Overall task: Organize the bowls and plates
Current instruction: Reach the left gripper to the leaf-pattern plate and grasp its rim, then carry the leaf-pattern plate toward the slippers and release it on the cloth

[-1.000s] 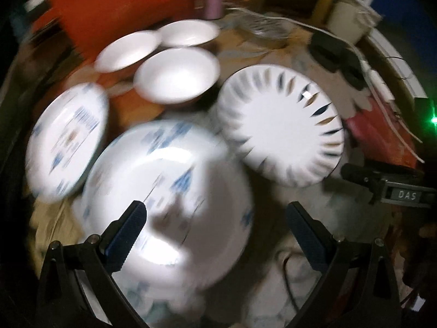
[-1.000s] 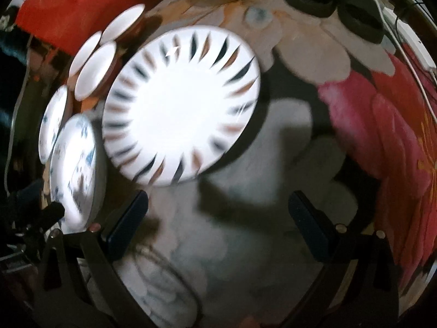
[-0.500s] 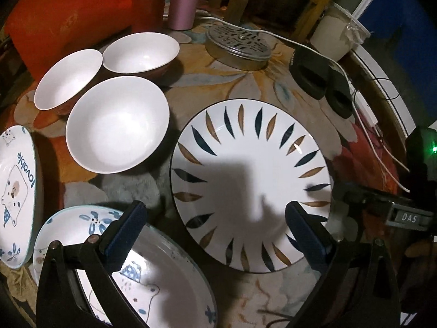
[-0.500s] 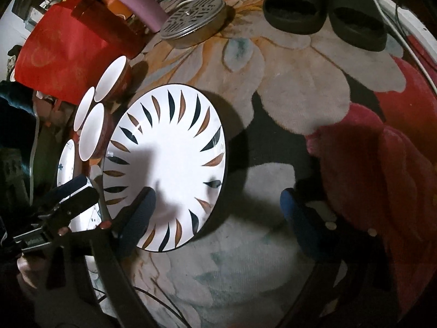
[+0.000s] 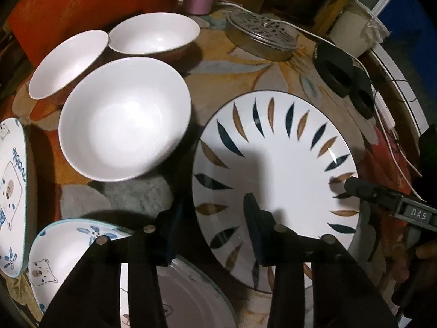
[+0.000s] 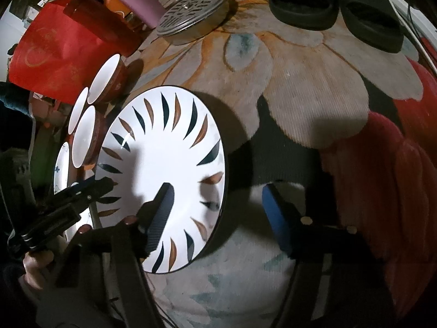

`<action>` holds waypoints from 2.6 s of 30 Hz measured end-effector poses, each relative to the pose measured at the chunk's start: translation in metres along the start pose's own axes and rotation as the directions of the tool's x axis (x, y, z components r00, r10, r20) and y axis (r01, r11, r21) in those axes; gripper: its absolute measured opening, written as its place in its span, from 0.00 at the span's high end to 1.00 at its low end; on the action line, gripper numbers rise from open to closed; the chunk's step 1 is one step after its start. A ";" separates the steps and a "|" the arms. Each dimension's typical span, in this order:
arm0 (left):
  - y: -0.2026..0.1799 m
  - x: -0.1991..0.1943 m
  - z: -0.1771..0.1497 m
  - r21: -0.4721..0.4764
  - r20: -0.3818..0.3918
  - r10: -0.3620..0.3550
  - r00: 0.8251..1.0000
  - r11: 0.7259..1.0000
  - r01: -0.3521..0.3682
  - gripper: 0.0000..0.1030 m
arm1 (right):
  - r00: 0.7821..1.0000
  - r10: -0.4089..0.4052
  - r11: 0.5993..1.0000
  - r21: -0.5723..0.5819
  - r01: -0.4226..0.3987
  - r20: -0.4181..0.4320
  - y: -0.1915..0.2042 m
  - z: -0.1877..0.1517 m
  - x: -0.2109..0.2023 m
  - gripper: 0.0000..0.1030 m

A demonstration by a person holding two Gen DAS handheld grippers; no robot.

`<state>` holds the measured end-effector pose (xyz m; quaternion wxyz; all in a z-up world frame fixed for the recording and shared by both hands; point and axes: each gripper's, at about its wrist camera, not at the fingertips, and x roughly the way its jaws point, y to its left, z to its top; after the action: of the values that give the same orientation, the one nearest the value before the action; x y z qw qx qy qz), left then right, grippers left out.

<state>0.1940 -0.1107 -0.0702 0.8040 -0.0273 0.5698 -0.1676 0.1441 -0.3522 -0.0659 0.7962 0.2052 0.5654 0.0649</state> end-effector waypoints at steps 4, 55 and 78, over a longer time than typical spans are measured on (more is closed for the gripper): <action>-0.006 0.009 0.005 0.017 -0.037 0.019 0.999 1.000 -0.018 0.59 | 1.000 0.004 1.000 -0.017 -0.004 -0.008 0.001 0.006 0.007 0.59; -0.267 0.030 -0.024 0.386 -0.155 -0.139 0.978 0.903 0.189 0.77 | 0.979 -0.196 0.963 0.198 0.183 0.048 -0.177 -0.055 -0.141 0.83; -0.311 0.039 -0.058 0.477 -0.230 -0.063 0.971 0.862 0.169 0.18 | 0.946 -0.322 0.875 0.375 0.306 -0.019 -0.238 -0.083 -0.163 0.44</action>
<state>0.0782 -0.4068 -0.0530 0.7089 0.1620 0.5858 -0.3578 -0.0210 -0.6016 -0.0422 0.7547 0.2596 0.5756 -0.1781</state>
